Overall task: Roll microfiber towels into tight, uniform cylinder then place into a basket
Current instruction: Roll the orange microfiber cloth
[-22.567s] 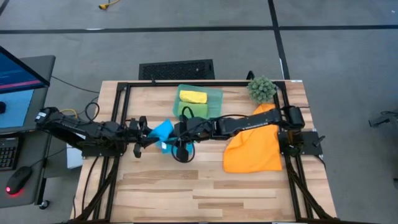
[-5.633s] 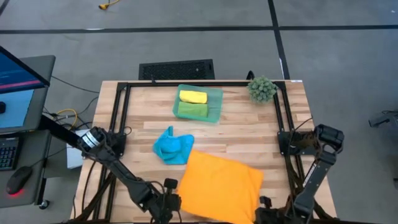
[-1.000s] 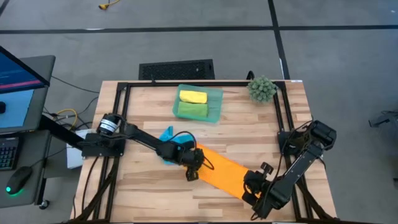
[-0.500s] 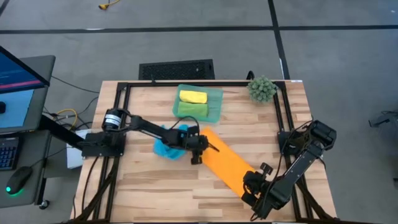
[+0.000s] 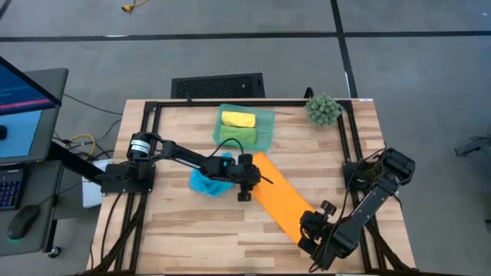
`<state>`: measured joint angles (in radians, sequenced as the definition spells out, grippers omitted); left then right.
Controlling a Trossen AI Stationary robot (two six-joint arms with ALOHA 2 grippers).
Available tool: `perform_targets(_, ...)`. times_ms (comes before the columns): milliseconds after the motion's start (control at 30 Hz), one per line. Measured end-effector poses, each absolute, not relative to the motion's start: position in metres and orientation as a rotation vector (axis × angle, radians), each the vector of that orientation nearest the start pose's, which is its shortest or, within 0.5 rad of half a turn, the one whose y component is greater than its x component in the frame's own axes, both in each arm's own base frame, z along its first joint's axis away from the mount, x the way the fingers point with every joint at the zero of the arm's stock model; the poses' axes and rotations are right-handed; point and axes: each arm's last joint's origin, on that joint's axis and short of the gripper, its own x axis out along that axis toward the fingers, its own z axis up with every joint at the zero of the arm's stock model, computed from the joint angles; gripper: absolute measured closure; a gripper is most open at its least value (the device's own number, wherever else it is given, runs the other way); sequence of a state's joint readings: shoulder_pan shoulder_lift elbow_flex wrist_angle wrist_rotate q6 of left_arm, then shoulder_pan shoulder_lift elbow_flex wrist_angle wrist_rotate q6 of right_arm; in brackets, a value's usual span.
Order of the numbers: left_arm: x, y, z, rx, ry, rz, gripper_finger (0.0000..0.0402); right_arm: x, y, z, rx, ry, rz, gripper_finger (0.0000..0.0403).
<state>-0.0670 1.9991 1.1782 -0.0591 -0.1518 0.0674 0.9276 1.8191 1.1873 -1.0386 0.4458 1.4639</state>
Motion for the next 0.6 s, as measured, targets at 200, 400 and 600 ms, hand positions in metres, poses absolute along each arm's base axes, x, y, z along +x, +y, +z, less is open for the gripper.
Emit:
perform_targets(200,0.402,-0.019,0.148,0.209,0.809,0.162,0.0269,0.196,0.239,0.170,0.181,1.145,-0.565,0.0301)
perform_targets(400,0.408,0.000,0.161,0.185,0.706,0.141,0.0269,0.198,0.238,0.170,0.187,1.144,-0.570,0.0301)
perform_targets(600,0.406,0.047,0.161,0.096,0.709,0.211,0.0269,0.199,0.237,0.170,0.193,1.143,-0.572,0.0301)
